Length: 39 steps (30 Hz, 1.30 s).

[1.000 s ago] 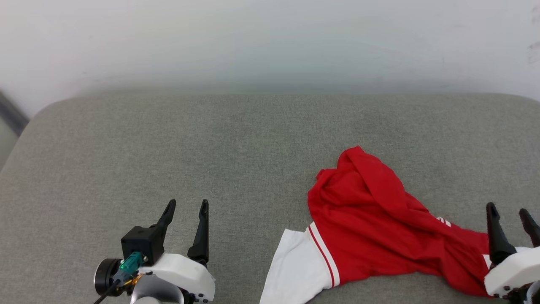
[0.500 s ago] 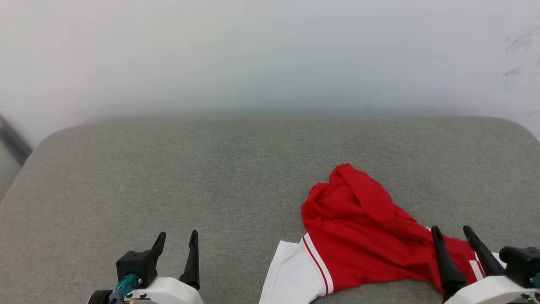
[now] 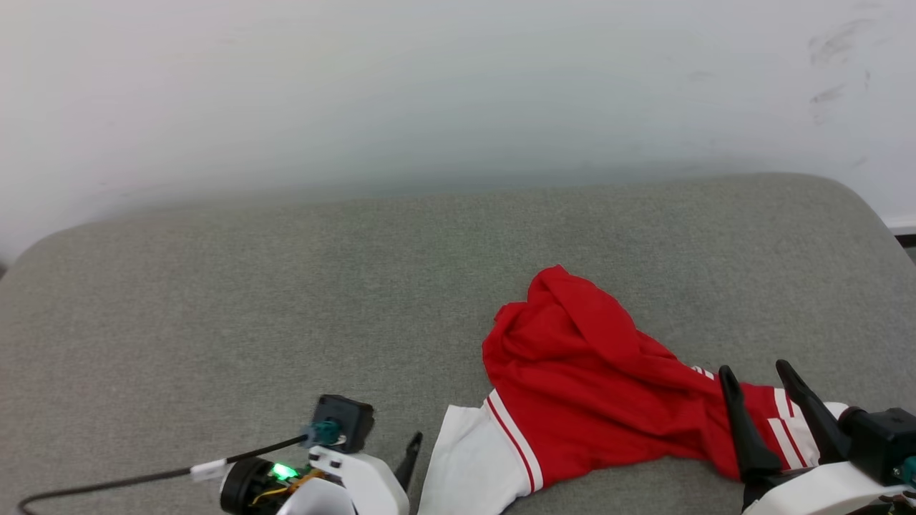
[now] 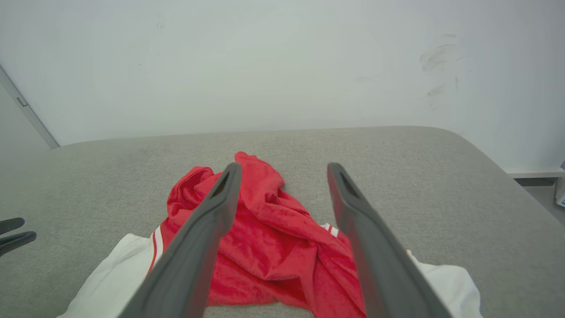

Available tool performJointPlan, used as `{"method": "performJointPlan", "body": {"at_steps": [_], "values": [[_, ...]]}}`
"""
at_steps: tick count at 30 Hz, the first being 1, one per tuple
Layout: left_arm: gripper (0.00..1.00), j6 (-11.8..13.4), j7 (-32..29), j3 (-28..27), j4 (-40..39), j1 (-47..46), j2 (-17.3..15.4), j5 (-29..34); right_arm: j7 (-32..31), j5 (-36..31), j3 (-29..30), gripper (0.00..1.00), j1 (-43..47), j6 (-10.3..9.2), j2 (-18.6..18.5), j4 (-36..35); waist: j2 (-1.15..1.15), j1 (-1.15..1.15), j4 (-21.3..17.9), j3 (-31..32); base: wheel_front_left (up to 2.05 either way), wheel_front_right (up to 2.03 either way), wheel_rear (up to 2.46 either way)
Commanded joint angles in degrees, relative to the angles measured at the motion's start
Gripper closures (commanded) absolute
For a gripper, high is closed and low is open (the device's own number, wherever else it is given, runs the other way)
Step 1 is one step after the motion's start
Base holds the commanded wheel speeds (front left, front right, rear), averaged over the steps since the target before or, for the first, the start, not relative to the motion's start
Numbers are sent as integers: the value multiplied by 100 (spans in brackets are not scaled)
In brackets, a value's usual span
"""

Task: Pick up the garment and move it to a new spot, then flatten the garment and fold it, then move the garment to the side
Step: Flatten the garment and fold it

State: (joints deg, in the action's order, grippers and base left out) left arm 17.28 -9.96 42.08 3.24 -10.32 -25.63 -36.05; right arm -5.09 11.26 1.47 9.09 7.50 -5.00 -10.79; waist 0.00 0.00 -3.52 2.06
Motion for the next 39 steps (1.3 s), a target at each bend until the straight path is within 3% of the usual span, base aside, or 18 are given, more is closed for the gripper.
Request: {"method": "performJointPlan", "body": {"at_steps": [1, 10, 17, 19, 20, 22, 27, 33, 39], "values": [[0, -145, -371, 197, 74, -167, -36, -19, -27, -29, -37, 0, -50, -2, -14, -75, 0, 0, -97, -92, 0, 0, 0], [0, -711, -1904, 959, 158, -523, -221, -56, -38, 32, -35, 0, -153, -2, 73, -206, 0, 0, -242, -558, 0, 0, 0], [0, -934, -2714, 1324, 456, -704, -209, -115, 35, 99, -24, 0, -364, -2, 125, -188, 0, 0, -301, -922, 0, 0, 0], [54, -1006, -2888, 1424, 570, -671, -141, -195, 57, 116, 15, 0, -399, -2, 134, -164, 0, 0, -300, -947, 0, 0, 0], [54, -1006, -2888, 1424, 570, -671, -141, -195, 57, 116, 15, 0, -399, -2, 134, -164, 0, 0, -300, -947, 0, 0, 0], [100, -1011, -2856, 1405, 610, -620, -39, -280, 63, 141, 50, 0, -431, -2, 143, -145, 0, 0, -292, -955, 0, 0, 0], [100, -876, -2504, 1241, 613, -537, 69, -329, -16, 239, 180, 0, -375, -2, 156, -62, 0, 0, -206, -828, 0, 0, 0], [100, -426, -1494, 726, 583, -494, 109, -194, -321, 457, 535, 0, -234, -2, 162, 171, 0, 0, -94, -652, 0, 0, 0], [100, -5, -707, 203, 265, -452, -38, -91, -1124, 802, 1253, 0, -145, -2, 76, 617, 0, 0, -28, -568, 0, 0, 0]]}}
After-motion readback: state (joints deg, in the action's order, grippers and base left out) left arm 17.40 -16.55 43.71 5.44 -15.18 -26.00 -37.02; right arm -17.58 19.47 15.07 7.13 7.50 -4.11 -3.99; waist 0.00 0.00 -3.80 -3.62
